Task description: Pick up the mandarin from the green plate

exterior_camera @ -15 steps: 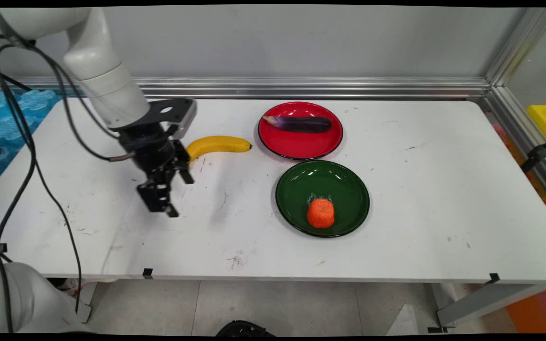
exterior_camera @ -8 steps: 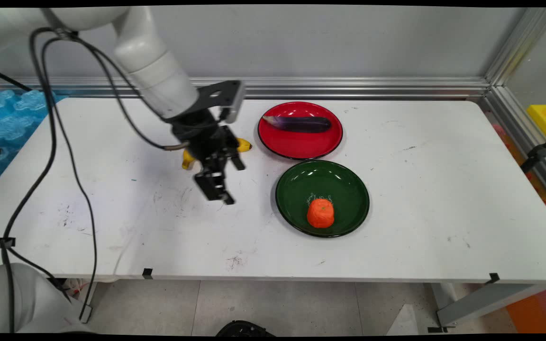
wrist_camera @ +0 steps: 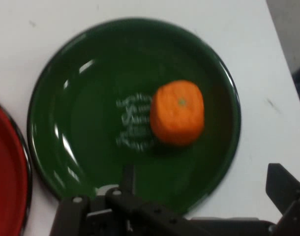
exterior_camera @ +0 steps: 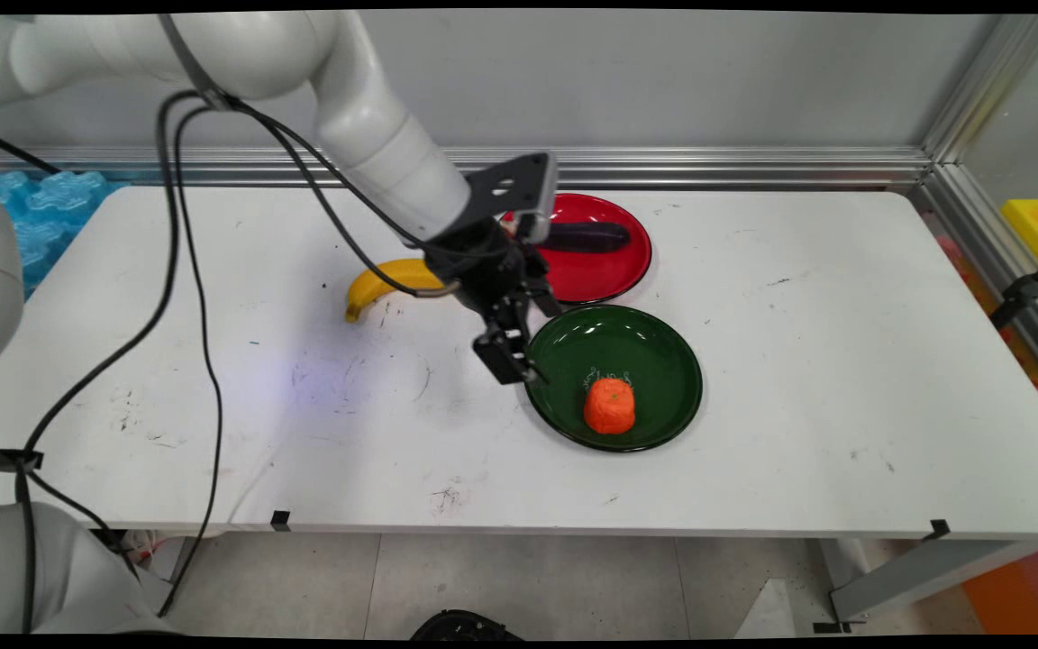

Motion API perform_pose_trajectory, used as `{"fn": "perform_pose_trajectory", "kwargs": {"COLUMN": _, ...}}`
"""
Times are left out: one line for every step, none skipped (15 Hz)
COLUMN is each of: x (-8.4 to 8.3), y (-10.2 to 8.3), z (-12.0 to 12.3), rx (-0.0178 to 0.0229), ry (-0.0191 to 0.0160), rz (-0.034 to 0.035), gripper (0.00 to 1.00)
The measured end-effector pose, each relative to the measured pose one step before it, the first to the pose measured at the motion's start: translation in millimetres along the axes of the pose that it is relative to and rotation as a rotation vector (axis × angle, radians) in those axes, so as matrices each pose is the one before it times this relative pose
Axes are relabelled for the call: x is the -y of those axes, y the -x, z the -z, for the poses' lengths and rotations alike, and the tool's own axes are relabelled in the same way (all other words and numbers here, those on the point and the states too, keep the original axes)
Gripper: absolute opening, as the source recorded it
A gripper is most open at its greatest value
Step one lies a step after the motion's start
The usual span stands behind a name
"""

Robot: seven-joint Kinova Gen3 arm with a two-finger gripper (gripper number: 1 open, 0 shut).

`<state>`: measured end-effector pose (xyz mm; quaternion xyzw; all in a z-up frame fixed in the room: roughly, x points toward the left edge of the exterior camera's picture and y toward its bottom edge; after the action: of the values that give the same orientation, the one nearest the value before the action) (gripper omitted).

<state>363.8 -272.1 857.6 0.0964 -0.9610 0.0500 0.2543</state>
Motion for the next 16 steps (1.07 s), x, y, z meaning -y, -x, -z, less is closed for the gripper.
{"fn": "perform_pose_trajectory", "kwargs": {"x": -0.81, "y": -2.97, "z": -7.76, "rx": -0.01288, "ry": -0.00645, "rz": -0.00579, "gripper": 1.00}}
{"fn": "perform_pose_trajectory", "kwargs": {"x": -0.97, "y": -1.99, "z": -7.68, "rx": -0.01188, "ry": -0.00581, "rz": -0.00480, "gripper": 1.00}}
{"fn": "perform_pose_trajectory", "kwargs": {"x": -1.13, "y": -0.95, "z": -6.79, "rx": -0.00862, "ry": -0.00358, "rz": -0.00390, "gripper": 1.00}}
{"fn": "perform_pose_trajectory", "kwargs": {"x": -1.33, "y": -0.42, "z": -7.78, "rx": -0.00894, "ry": -0.00388, "rz": -0.00382, "gripper": 1.00}}
{"fn": "perform_pose_trajectory", "kwargs": {"x": -1.12, "y": -0.05, "z": -7.74, "rx": -0.00757, "ry": -0.00353, "rz": -0.00398, "gripper": 1.00}}
{"fn": "perform_pose_trajectory", "kwargs": {"x": -0.80, "y": 0.37, "z": -6.43, "rx": -0.00564, "ry": -0.00319, "rz": -0.00276, "gripper": 1.00}}
{"fn": "perform_pose_trajectory", "kwargs": {"x": -0.56, "y": 0.93, "z": -7.47, "rx": -0.00594, "ry": -0.00415, "rz": -0.00228, "gripper": 1.00}}
{"fn": "perform_pose_trajectory", "kwargs": {"x": -0.27, "y": 1.13, "z": -7.94, "rx": -0.00605, "ry": -0.00466, "rz": -0.00219, "gripper": 1.00}}
{"fn": "perform_pose_trajectory", "kwargs": {"x": -0.06, "y": 1.11, "z": -5.65, "rx": -0.00365, "ry": -0.00277, "rz": -0.00110, "gripper": 1.00}}
{"fn": "perform_pose_trajectory", "kwargs": {"x": 0.29, "y": 1.27, "z": -5.52, "rx": -0.00329, "ry": -0.00254, "rz": -0.00135, "gripper": 1.00}}
{"fn": "perform_pose_trajectory", "kwargs": {"x": 0.42, "y": 1.63, "z": -6.10, "rx": -0.00352, "ry": -0.00288, "rz": -0.00137, "gripper": 1.00}}
{"fn": "perform_pose_trajectory", "kwargs": {"x": 0.58, "y": 1.75, "z": -5.48, "rx": -0.00274, "ry": -0.00262, "rz": -0.00056, "gripper": 1.00}}
{"fn": "perform_pose_trajectory", "kwargs": {"x": 0.34, "y": 1.64, "z": -4.50, "rx": -0.00213, "ry": -0.00157, "rz": -0.00002, "gripper": 1.00}}
{"fn": "perform_pose_trajectory", "kwargs": {"x": 0.28, "y": 1.73, "z": -4.77, "rx": -0.00200, "ry": -0.00068, "rz": 0.00101, "gripper": 1.00}}
{"fn": "perform_pose_trajectory", "kwargs": {"x": 0.19, "y": 1.33, "z": -3.75, "rx": -0.00200, "ry": -0.00064, "rz": 0.00130, "gripper": 1.00}}
{"fn": "perform_pose_trajectory", "kwargs": {"x": 0.07, "y": 1.37, "z": -4.07, "rx": -0.00218, "ry": 0.00024, "rz": 0.00263, "gripper": 1.00}}
